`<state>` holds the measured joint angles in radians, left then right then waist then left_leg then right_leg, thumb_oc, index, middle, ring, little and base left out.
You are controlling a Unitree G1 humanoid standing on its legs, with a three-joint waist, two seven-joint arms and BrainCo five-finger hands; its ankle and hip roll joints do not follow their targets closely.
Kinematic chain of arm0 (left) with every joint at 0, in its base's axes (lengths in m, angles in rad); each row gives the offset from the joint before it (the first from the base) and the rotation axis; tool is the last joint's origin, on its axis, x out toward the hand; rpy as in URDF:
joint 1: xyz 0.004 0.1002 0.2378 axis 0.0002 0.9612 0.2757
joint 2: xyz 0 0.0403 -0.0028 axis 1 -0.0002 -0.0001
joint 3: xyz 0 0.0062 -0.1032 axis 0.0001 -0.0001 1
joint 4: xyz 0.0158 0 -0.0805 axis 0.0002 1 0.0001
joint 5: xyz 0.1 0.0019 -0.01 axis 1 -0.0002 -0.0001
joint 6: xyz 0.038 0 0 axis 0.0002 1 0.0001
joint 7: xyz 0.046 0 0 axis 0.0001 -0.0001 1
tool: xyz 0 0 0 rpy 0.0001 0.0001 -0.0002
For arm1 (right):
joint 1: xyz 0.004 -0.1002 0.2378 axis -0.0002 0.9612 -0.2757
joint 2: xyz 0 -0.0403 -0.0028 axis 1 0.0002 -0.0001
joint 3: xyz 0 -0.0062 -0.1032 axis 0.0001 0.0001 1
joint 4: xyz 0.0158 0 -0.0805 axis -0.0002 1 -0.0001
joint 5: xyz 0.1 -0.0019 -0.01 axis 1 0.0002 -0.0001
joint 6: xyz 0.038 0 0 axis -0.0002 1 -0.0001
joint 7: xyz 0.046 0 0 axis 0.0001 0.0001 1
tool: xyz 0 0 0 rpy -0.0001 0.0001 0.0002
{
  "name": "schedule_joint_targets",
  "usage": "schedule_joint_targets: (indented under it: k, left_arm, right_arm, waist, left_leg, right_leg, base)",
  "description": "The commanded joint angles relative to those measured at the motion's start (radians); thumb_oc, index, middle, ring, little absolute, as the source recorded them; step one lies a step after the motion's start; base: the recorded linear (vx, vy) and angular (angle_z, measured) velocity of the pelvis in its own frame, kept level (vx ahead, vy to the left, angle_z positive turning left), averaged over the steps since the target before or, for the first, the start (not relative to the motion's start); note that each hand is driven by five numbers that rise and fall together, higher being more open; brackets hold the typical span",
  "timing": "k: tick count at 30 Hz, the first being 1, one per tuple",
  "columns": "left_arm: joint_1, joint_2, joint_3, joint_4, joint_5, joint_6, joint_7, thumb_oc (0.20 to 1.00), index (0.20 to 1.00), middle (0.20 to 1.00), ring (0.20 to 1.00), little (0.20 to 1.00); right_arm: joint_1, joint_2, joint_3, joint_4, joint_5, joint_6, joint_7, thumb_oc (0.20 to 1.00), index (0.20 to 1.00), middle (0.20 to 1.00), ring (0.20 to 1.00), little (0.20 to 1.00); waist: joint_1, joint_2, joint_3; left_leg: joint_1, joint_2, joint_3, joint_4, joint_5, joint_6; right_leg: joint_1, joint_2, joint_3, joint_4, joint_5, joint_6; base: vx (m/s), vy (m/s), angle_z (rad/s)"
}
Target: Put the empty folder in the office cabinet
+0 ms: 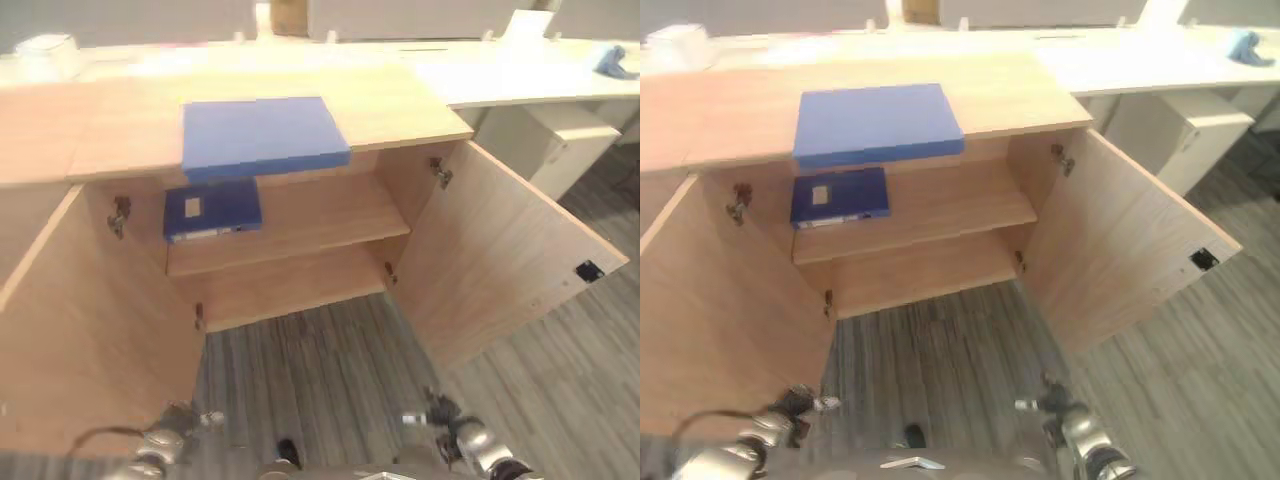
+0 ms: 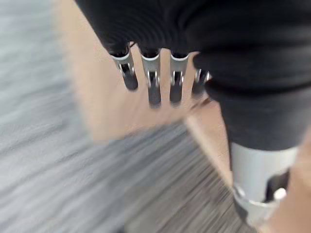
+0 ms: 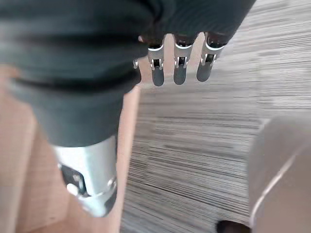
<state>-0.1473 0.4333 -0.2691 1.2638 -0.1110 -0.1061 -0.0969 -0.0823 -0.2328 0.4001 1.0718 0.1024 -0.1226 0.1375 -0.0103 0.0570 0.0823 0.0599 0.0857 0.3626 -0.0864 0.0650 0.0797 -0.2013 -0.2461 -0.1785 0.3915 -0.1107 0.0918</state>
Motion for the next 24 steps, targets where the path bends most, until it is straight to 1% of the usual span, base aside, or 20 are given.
schedule_joint_targets:
  k: [1,2,3,4,5,6,8,10,11,12,13,14,16,17,18,19,20,21,22,24]
  left_arm:
    - [0.021,0.016,0.058,0.060,0.004,-0.021,0.015,1.000,1.000,1.000,1.000,1.000]
    - [0.021,0.016,0.058,0.060,0.004,-0.021,0.015,1.000,1.000,1.000,1.000,1.000]
    - [0.016,-0.001,0.040,0.041,0.008,-0.029,0.017,1.000,1.000,1.000,1.000,1.000]
    - [0.016,-0.001,0.040,0.041,0.008,-0.029,0.017,1.000,1.000,1.000,1.000,1.000]
    - [0.010,-0.029,0.028,0.033,-0.004,-0.031,0.023,1.000,1.000,1.000,1.000,1.000]
    - [0.012,-0.039,0.024,0.029,-0.010,-0.035,0.027,1.000,1.000,1.000,1.000,1.000]
    - [0.027,-0.058,0.015,0.021,-0.012,-0.040,0.022,1.000,1.000,1.000,1.000,1.000]
    - [0.059,-0.088,0.019,0.025,-0.019,-0.042,0.022,1.000,1.000,1.000,1.000,1.000]
    - [0.067,-0.099,0.017,0.025,-0.019,-0.041,0.019,1.000,1.000,1.000,1.000,1.000]
    - [0.075,-0.120,0.009,0.041,-0.005,-0.041,0.023,1.000,1.000,1.000,1.000,1.000]
    - [0.072,-0.125,0.007,0.043,0.001,-0.042,0.035,1.000,1.000,1.000,1.000,1.000]
    - [0.072,-0.125,0.007,0.043,0.001,-0.042,0.035,1.000,1.000,1.000,1.000,1.000]
    - [0.066,-0.134,0.011,0.033,0.003,-0.046,0.059,1.000,1.000,1.000,1.000,1.000]
    - [0.067,-0.135,0.014,0.021,0.004,-0.049,0.065,1.000,1.000,1.000,1.000,1.000]
    - [0.068,-0.136,0.014,0.020,0.004,-0.049,0.065,1.000,1.000,1.000,1.000,1.000]
    - [0.074,-0.135,0.009,-0.047,0.024,-0.066,0.100,1.000,1.000,1.000,1.000,1.000]
    - [0.074,-0.135,0.009,-0.047,0.024,-0.066,0.100,1.000,1.000,1.000,1.000,1.000]
    - [0.084,-0.128,0.012,-0.097,0.031,-0.068,0.112,1.000,1.000,1.000,1.000,1.000]
    - [0.093,-0.113,0.014,-0.155,0.050,-0.068,0.130,1.000,1.000,1.000,1.000,1.000]
    - [0.093,-0.113,0.014,-0.155,0.050,-0.068,0.130,1.000,1.000,1.000,1.000,1.000]
  right_arm:
    - [0.013,-0.067,-0.045,0.092,0.020,0.013,-0.025,1.000,1.000,1.000,1.000,1.000]
    - [0.013,-0.067,-0.045,0.092,0.020,0.013,-0.025,1.000,1.000,1.000,1.000,1.000]
    - [0.025,-0.077,-0.059,0.087,0.008,0.019,-0.028,1.000,1.000,1.000,1.000,1.000]
    - [0.025,-0.077,-0.059,0.087,0.008,0.019,-0.028,1.000,1.000,1.000,1.000,1.000]
    - [0.027,-0.081,-0.069,0.086,0.002,0.023,-0.029,1.000,1.000,1.000,1.000,1.000]
    - [0.029,-0.087,-0.066,0.081,-0.004,0.025,-0.029,1.000,1.000,1.000,1.000,1.000]
    - [0.034,-0.091,-0.063,0.079,-0.018,0.024,-0.029,1.000,1.000,1.000,1.000,1.000]
    - [0.038,-0.099,-0.053,0.070,-0.031,0.019,-0.026,1.000,1.000,1.000,1.000,1.000]
    - [0.043,-0.103,-0.054,0.064,-0.032,0.017,-0.028,1.000,1.000,1.000,1.000,1.000]
    - [0.039,-0.110,-0.053,0.069,-0.029,0.010,-0.034,1.000,1.000,1.000,1.000,1.000]
    - [0.035,-0.114,-0.055,0.083,-0.025,0.009,-0.043,1.000,1.000,1.000,1.000,1.000]
    - [0.035,-0.114,-0.055,0.083,-0.025,0.009,-0.043,1.000,1.000,1.000,1.000,1.000]
    - [0.032,-0.124,-0.062,0.094,-0.019,0.003,-0.054,1.000,1.000,1.000,1.000,1.000]
    - [0.034,-0.130,-0.064,0.097,-0.022,0.000,-0.059,1.000,1.000,1.000,1.000,1.000]
    - [0.034,-0.130,-0.064,0.098,-0.022,0.000,-0.059,1.000,1.000,1.000,1.000,1.000]
    - [0.031,-0.146,-0.064,0.107,-0.040,-0.005,-0.078,1.000,1.000,1.000,1.000,1.000]
    - [0.031,-0.146,-0.064,0.107,-0.040,-0.005,-0.078,1.000,1.000,1.000,1.000,1.000]
    - [0.036,-0.147,-0.066,0.103,-0.047,-0.005,-0.083,1.000,1.000,1.000,1.000,1.000]
    - [0.040,-0.149,-0.073,0.096,-0.050,-0.007,-0.090,1.000,1.000,1.000,1.000,1.000]
    - [0.040,-0.149,-0.073,0.096,-0.050,-0.007,-0.090,1.000,1.000,1.000,1.000,1.000]
  waist:
    - [0.016,-0.054,0.009]
    - [0.016,-0.054,0.009]
    - [-0.005,-0.061,0.003]
    - [-0.005,-0.061,0.003]
    - [-0.017,-0.069,0.006]
    - [-0.023,-0.077,0.009]
    - [-0.023,-0.085,-0.004]
    - [-0.020,-0.069,-0.014]
    - [-0.019,-0.063,-0.016]
    - [-0.015,-0.055,-0.015]
    - [-0.012,-0.052,-0.010]
    - [-0.012,-0.052,-0.010]
    - [-0.013,-0.056,-0.002]
    - [-0.012,-0.056,-0.004]
    - [-0.013,-0.056,-0.003]
    - [-0.008,-0.052,-0.009]
    - [-0.008,-0.052,-0.009]
    - [-0.009,-0.044,-0.010]
    - [-0.011,-0.039,-0.009]
    - [-0.011,-0.039,-0.009]
  left_leg:
    - [-0.130,0.077,-0.084,0.023,0.064,-0.152]
    - [-0.130,0.077,-0.084,0.023,0.064,-0.152]
    - [-0.088,0.086,-0.085,0.014,0.046,-0.169]
    - [-0.088,0.086,-0.085,0.014,0.046,-0.169]
    - [-0.061,0.107,-0.093,0.019,0.036,-0.192]
    - [-0.052,0.114,-0.103,0.026,0.030,-0.200]
    - [-0.037,0.125,-0.109,0.029,0.025,-0.212]
    - [-0.037,0.169,-0.130,0.026,0.058,-0.238]
    - [-0.044,0.182,-0.140,0.026,0.072,-0.243]
    - [-0.058,0.201,-0.156,0.024,0.097,-0.251]
    - [-0.069,0.207,-0.170,0.036,0.123,-0.256]
    - [-0.069,0.207,-0.170,0.036,0.123,-0.256]
    - [-0.089,0.203,-0.169,0.059,0.127,-0.253]
    - [-0.087,0.197,-0.168,0.071,0.112,-0.249]
    - [-0.088,0.197,-0.169,0.073,0.111,-0.249]
    - [-0.076,0.169,-0.194,0.112,0.052,-0.241]
    - [-0.076,0.169,-0.194,0.112,0.052,-0.241]
    - [-0.071,0.162,-0.199,0.109,0.042,-0.238]
    - [-0.075,0.161,-0.197,0.106,0.050,-0.240]
    - [-0.075,0.161,-0.197,0.106,0.050,-0.240]
  right_leg:
    - [0.149,0.010,0.112,-0.287,0.163,0.070]
    - [0.149,0.010,0.112,-0.287,0.163,0.070]
    - [0.119,-0.013,0.114,-0.369,0.208,0.088]
    - [0.119,-0.013,0.114,-0.369,0.208,0.088]
    - [0.111,-0.033,0.108,-0.390,0.249,0.107]
    - [0.116,-0.035,0.125,-0.387,0.257,0.113]
    - [0.146,-0.024,0.125,-0.405,0.234,0.113]
    - [0.161,0.017,0.119,-0.394,0.200,0.093]
    - [0.167,0.032,0.109,-0.394,0.188,0.085]
    - [0.183,0.062,0.088,-0.394,0.158,0.062]
    - [0.189,0.070,0.079,-0.387,0.149,0.052]
    - [0.189,0.070,0.079,-0.387,0.149,0.052]
    - [0.192,0.069,0.053,-0.381,0.142,0.041]
    - [0.193,0.068,0.041,-0.385,0.141,0.038]
    - [0.195,0.068,0.040,-0.386,0.141,0.038]
    - [0.200,0.062,0.021,-0.397,0.136,0.026]
    - [0.200,0.062,0.021,-0.397,0.136,0.026]
    - [0.204,0.064,0.013,-0.399,0.132,0.027]
    - [0.208,0.062,0.001,-0.401,0.134,0.027]
    - [0.208,0.062,0.001,-0.401,0.134,0.027]
  base:
    - [0.19,-0.075,0.36]
    - [0.28,-0.140,0.34]
    - [0.18,-0.095,0.28]
    - [0.33,-0.232,0.35]
    - [0.21,-0.226,0.27]
    - [0.27,-0.306,0.35]
    - [0.17,-0.264,0.66]
    - [0.12,-0.284,0.46]
    - [0.07,-0.315,0.11]
    - [0.06,-0.271,0.10]
    - [0.06,-0.218,0.17]
    - [0.01,-0.109,0.26]
    - [-0.03,-0.105,0.43]
    - [-0.02,-0.079,0.52]
    - [-0.02,-0.066,0.36]
    - [-0.01,-0.029,0.26]
    - [0.00,-0.017,-0.06]
    - [0.00,0.048,0.05]
    - [0.00,0.048,0.05]
    - [0.00,0.039,0.28]
